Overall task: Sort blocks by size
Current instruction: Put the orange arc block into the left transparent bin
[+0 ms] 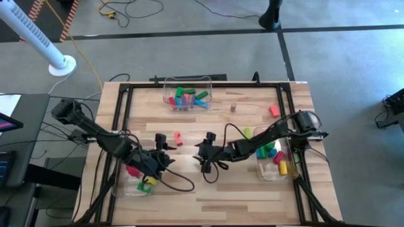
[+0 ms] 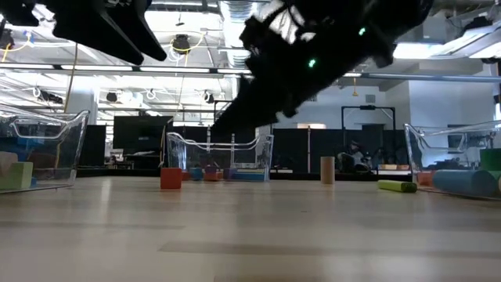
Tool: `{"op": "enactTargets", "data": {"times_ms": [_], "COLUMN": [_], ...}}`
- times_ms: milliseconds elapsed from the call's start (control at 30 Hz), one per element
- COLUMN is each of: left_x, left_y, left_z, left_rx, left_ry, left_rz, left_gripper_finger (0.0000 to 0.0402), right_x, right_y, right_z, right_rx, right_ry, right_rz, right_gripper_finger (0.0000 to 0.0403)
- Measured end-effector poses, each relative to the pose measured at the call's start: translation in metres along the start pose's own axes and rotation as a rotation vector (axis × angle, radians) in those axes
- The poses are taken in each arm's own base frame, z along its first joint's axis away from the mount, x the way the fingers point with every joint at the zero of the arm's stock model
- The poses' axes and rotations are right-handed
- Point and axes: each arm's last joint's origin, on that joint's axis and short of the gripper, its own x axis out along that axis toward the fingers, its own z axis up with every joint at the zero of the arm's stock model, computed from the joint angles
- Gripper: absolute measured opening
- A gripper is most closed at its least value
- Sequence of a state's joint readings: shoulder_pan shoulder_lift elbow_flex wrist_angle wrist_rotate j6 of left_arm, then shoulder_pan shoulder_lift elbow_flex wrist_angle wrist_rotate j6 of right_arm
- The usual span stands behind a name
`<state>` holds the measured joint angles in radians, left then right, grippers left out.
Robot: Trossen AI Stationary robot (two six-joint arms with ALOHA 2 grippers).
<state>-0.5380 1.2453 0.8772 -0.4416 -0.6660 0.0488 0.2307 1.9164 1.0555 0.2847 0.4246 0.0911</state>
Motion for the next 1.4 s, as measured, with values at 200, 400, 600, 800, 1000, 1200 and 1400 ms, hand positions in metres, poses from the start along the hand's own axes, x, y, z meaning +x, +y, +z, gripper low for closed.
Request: {"op": "enactTargets", "data": {"times_ms": [200,400,600,800,1000,1200,1400], "left_x": [0.005,0.014,0.023,0.021,0.017,0.023,0.026], "left_y": [0.009,0.02,0.028,0.029,0.031,0.032,0.032], "left_z": [-0.003,-0.008,-0.025,-0.026,-0.018,-0.023,-0.023], "left_rx": [-0.003,-0.005,-0.05,-0.104,-0.136,-0.157,-0.179], "left_ry": [0.033,0.075,0.098,0.015,-0.194,-0.225,-0.232], "left_rz": [0.029,0.058,0.072,0.057,0.01,-0.001,-0.031], "left_gripper_finger": [0.0224,0.0224,0.0224,0.0224,0.0224,0.0224,0.0224], "right_x": [0.026,0.044,0.053,0.06,0.063,0.066,0.069], "right_y": [-0.014,-0.025,-0.033,-0.043,-0.054,-0.066,-0.076], "right_z": [-0.016,-0.022,-0.015,-0.01,-0.002,-0.001,0.0], "right_rx": [0.001,0.01,-0.025,-0.031,-0.023,-0.01,0.012], "right_ry": [0.025,0.044,0.01,-0.013,-0.096,-0.114,-0.129], "right_rz": [-0.033,-0.042,-0.007,0.0,0.065,0.082,0.128], "right_gripper_finger": [0.027,0.027,0.027,0.027,0.027,0.027,0.027]}}
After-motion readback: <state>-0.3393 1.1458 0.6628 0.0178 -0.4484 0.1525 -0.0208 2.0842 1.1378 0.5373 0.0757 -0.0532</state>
